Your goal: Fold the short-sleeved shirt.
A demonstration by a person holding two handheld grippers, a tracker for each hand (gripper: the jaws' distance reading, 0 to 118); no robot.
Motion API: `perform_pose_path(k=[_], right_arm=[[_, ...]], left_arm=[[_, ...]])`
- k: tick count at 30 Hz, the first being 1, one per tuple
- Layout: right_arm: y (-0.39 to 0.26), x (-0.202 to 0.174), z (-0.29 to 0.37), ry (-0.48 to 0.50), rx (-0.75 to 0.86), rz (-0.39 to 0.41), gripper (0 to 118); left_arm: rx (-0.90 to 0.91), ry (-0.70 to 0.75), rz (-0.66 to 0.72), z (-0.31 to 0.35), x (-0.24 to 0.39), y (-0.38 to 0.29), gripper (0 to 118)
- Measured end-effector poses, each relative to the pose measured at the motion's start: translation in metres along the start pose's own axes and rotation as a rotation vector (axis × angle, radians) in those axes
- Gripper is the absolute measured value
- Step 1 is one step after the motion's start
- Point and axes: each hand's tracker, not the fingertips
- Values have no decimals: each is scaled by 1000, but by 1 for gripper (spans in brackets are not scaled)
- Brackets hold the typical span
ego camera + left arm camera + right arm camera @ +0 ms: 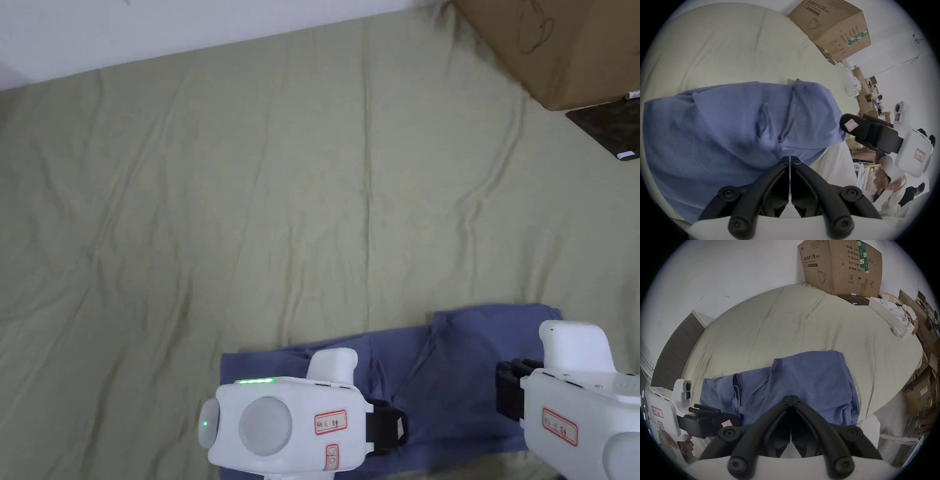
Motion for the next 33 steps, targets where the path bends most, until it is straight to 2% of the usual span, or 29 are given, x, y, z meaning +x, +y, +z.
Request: perform_pose_path(k=[3, 6, 12, 13, 15, 16, 17, 22, 26, 29, 33], right_arm=[[1, -3, 1, 1, -1, 10, 0], [2, -10, 2, 2, -5, 32, 0], [2, -22, -1, 7, -14, 66, 0], [2, -25, -3, 6, -20, 75, 0], [2, -31, -6, 10, -30, 91, 0], [2, -34, -8, 12, -36, 98, 0], [2, -39, -9, 15, -42, 107, 0], [2, -56, -13, 7, -54, 157, 0], [3, -64, -16, 0, -62, 175, 0], [4, -68, -17, -4, -67, 194, 0], [4, -72, -21, -5, -77, 202, 0]], left_arm=[[23, -14, -24, 13, 1, 0, 1], [100, -80, 21, 51, -11, -2, 1], [244, -53, 124, 136, -95, -25, 4], [240, -57, 121, 146, -109, -31, 21], [222, -77, 147, 154, -134, -40, 74], [197, -98, 184, 154, -144, -43, 96], [195, -95, 221, 154, -153, -46, 101], [266, -222, 369, 132, -191, -41, 103], [236, -345, 472, 101, -216, -28, 103], [253, -433, 468, 91, -221, -23, 103], [236, -400, 396, 85, -201, -20, 100]])
